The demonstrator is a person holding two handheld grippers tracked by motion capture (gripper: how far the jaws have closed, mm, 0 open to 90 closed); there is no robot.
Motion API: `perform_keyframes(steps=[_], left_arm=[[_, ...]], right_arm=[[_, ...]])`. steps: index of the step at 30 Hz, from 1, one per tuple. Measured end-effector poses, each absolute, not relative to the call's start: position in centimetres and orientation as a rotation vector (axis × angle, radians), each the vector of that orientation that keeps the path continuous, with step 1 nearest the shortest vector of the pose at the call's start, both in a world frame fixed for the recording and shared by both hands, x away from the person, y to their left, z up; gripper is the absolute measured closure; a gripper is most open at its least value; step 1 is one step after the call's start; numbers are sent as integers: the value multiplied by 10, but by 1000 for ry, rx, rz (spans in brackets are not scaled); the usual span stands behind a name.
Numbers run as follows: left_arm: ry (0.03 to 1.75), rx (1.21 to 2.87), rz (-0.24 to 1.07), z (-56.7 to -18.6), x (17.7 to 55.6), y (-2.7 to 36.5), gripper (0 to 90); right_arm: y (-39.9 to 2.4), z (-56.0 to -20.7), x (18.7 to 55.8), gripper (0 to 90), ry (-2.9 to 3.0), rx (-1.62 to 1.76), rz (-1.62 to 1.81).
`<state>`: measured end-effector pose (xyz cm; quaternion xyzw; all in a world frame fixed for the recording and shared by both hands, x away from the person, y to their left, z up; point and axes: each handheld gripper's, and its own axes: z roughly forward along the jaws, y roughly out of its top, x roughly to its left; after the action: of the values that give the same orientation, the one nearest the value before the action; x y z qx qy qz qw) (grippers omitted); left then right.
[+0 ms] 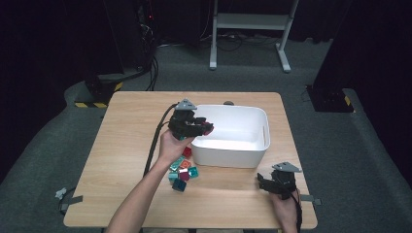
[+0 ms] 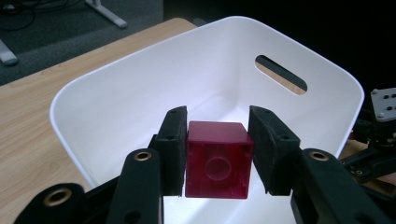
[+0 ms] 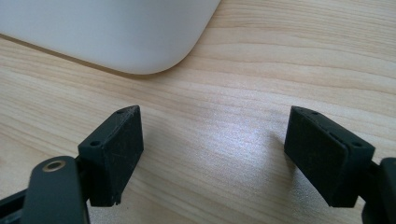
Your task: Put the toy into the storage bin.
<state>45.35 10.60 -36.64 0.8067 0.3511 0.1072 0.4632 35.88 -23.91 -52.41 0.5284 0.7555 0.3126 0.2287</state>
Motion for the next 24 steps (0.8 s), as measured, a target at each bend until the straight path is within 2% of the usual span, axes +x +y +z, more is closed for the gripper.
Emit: perform_keyframes(steps=[7, 9, 10, 11, 19, 24], left_arm=[[862, 2002, 262, -374, 455, 96, 578], [861, 2019, 261, -376, 456, 94, 555], [870, 2045, 263, -379, 457, 91, 461], [871, 2055, 257, -380, 458, 90, 447], [881, 2008, 271, -379, 458, 97, 407], [899, 1956, 204, -362, 473, 111, 381]], right_arm=[[-239, -524, 359, 197, 2080, 1453, 861], [-239, -524, 359, 197, 2080, 1454, 861], [-239, -524, 359, 197, 2080, 1454, 862], [-239, -524, 359, 197, 2080, 1452, 863], [-239, -524, 359, 197, 2080, 1454, 861], [-239, -524, 359, 197, 2078, 1454, 863]])
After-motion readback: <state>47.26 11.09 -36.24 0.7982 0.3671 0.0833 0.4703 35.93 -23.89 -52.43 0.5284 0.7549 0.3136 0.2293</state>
